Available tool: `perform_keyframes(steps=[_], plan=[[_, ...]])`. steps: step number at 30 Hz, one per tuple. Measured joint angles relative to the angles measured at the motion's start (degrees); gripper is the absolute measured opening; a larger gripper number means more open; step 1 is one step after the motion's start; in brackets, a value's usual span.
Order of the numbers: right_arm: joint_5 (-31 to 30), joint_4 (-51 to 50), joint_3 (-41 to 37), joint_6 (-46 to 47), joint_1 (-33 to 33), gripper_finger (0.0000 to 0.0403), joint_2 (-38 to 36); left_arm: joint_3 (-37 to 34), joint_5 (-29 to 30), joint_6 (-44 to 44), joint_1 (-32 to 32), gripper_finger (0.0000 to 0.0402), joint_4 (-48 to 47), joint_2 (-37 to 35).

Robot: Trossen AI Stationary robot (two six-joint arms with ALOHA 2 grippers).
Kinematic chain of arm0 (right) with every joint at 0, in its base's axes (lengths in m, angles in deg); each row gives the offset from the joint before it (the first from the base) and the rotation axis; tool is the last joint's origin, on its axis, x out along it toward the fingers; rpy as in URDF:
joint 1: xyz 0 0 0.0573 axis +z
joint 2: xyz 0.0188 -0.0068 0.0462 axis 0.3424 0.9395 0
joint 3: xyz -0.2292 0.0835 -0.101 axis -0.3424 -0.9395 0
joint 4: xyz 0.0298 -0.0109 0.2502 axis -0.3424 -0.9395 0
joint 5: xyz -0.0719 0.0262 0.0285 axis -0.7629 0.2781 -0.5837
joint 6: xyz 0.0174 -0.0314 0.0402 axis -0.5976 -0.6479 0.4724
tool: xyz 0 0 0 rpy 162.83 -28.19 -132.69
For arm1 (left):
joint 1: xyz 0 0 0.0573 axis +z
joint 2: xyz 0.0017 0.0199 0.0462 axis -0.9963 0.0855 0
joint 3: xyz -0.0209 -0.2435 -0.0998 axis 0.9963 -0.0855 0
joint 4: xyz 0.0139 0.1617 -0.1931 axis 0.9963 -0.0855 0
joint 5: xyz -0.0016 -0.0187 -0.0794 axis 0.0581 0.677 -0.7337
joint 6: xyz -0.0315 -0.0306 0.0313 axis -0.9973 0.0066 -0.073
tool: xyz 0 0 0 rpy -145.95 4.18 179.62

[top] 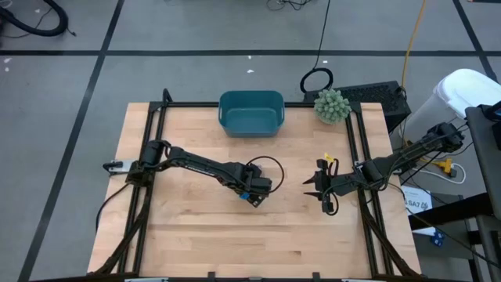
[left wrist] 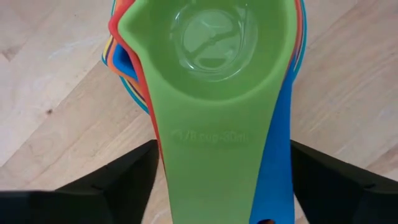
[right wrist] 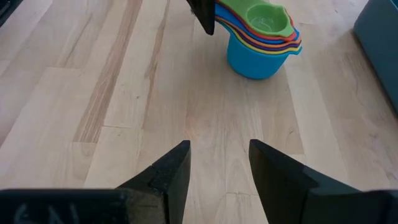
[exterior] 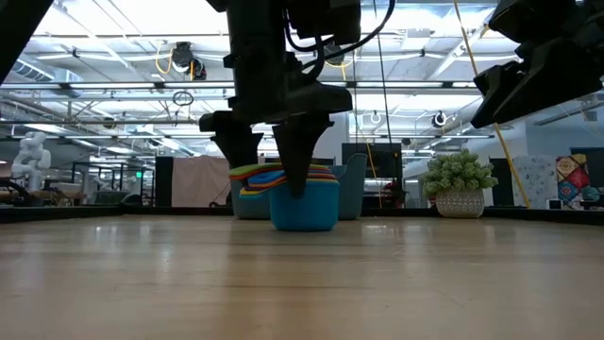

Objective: Nest measuring cups in basket
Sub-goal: Put the nested measuring cups into the blue bin

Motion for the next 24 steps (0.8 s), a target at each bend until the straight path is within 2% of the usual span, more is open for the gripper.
perform_keyframes(steps=[10,14,18,24], plan=[[1.5,-0.9,0.0,1.3,0.0,0.0157,0.0,0.0,0.0,-0.1,-0.1,0.0213,0.0,0.0],[1.5,-0.9,0.0,1.3,0.0,0.0157,0.0,0.0,-0.2,0.7,-0.1,0.0178,-0.1,0.0],[1.5,-0.9,0.0,1.3,0.0,0.0157,0.0,0.0,-0.5,0.7,-0.1,0.0169,-0.1,0.0],[1.5,-0.9,0.0,1.3,0.0,0.0157,0.0,0.0,-0.6,0.8,-0.1,0.0209,0.0,0.0]])
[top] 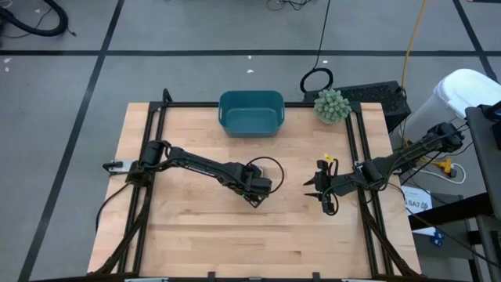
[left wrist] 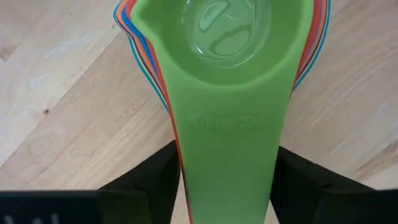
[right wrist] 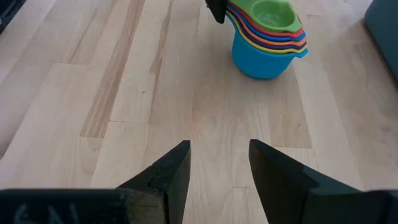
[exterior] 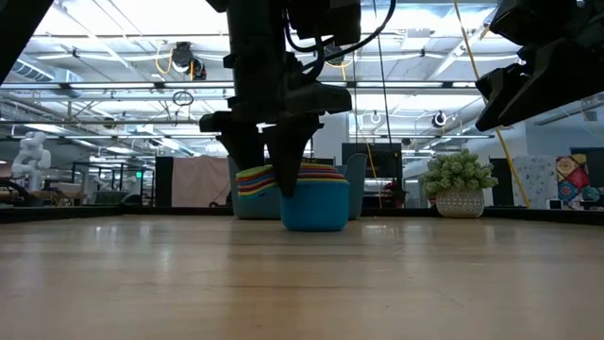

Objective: Nest measuring cups in basket
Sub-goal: Put the nested measuring cups into the blue bin

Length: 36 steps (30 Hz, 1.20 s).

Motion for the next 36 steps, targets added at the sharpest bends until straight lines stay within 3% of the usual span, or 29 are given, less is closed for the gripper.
perform_keyframes(steps=[9,25,33,36], plan=[[0.0,0.0,0.0,0.0,0.0,0.0157,0.0,0.0,-0.6,0.7,0.0,0.0237,0.0,0.0],[0.0,0.0,0.0,0.0,0.0,0.0157,0.0,0.0,-1.7,0.2,-0.3,0.016,0.0,0.0],[0.0,0.0,0.0,0.0,0.0,0.0157,0.0,0.0,-1.5,1.0,0.1,0.0182,-0.1,0.0],[0.0,0.0,0.0,0.0,0.0,0.0157,0.0,0.0,-1.5,1.3,0.3,0.0172,-0.4,0.0]])
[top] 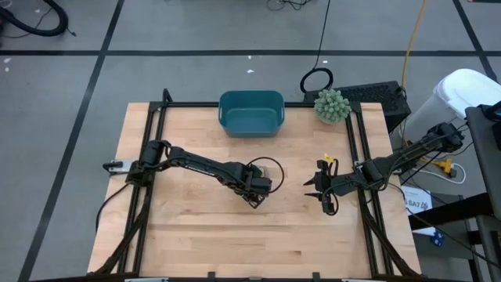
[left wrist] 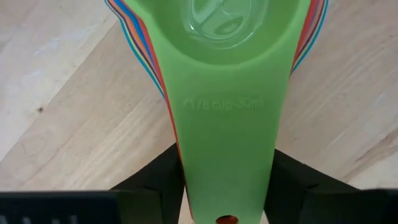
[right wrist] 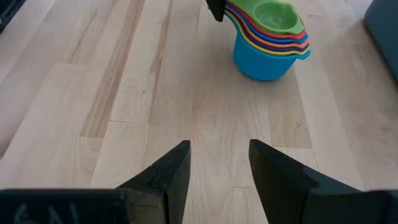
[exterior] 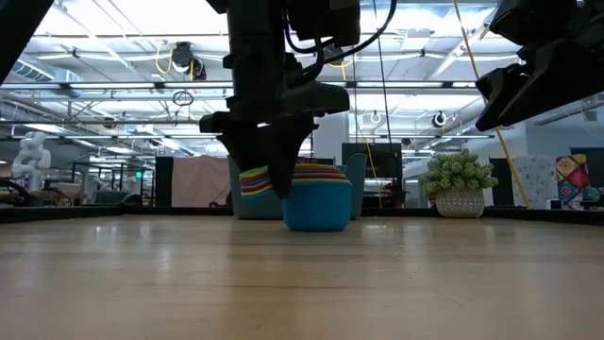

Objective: Nest measuring cups in basket
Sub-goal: Put the nested measuring cups into the blue bin

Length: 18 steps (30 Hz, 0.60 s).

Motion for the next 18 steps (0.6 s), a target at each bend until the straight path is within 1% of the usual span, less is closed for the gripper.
perform_keyframes(steps=[3,12,18], plan=[[0.0,0.0,0.0,0.0,0.0,0.0157,0.0,0.0,0.0,1.1,0.0,0.0145,-0.4,0.0],[-0.1,0.0,0.0,0.0,-0.1,0.0157,0.0,0.1,0.6,3.0,0.1,0.0145,-2.5,0.0],[-0.1,0.0,0.0,0.0,-0.1,0.0157,0.0,2.4,0.8,6.3,0.3,0.0145,-4.1,-0.1]])
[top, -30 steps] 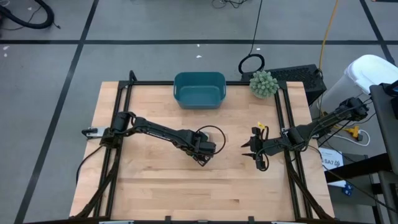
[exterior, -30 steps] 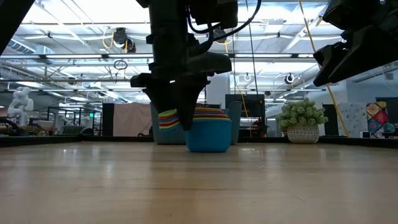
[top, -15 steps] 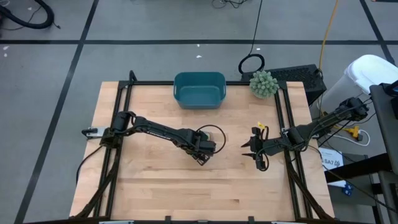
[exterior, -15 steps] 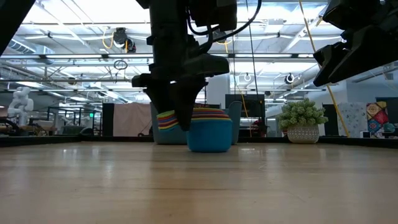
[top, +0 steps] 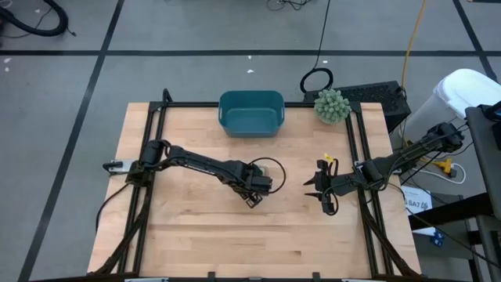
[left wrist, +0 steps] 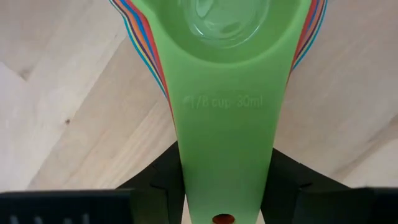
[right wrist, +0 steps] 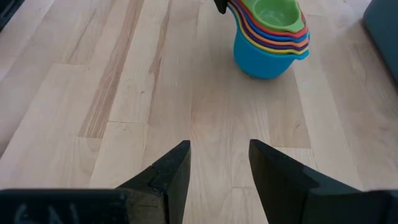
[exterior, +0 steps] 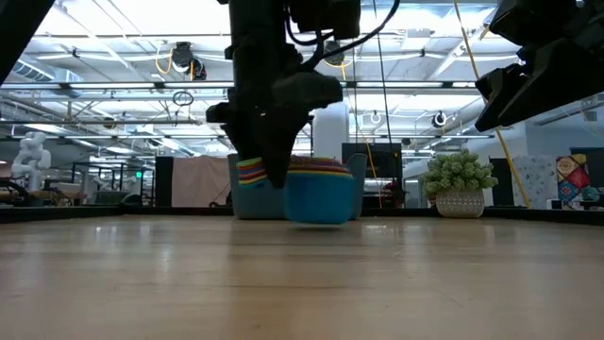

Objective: Nest measuring cups in basket
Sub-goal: Put the nested measuring cups into the blue bin

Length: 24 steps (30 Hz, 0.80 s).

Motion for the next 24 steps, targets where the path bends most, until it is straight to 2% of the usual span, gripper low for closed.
perform_keyframes(steps=[18,24], plan=[[-0.1,0.0,0.0,2.5,0.0,0.0157,0.0,9.0,0.4,13.1,6.2,0.0145,-7.9,-0.5],[-0.1,0.0,0.0,2.8,0.0,0.0157,0.0,12.3,3.3,18.1,10.0,0.0145,-13.3,-0.5]])
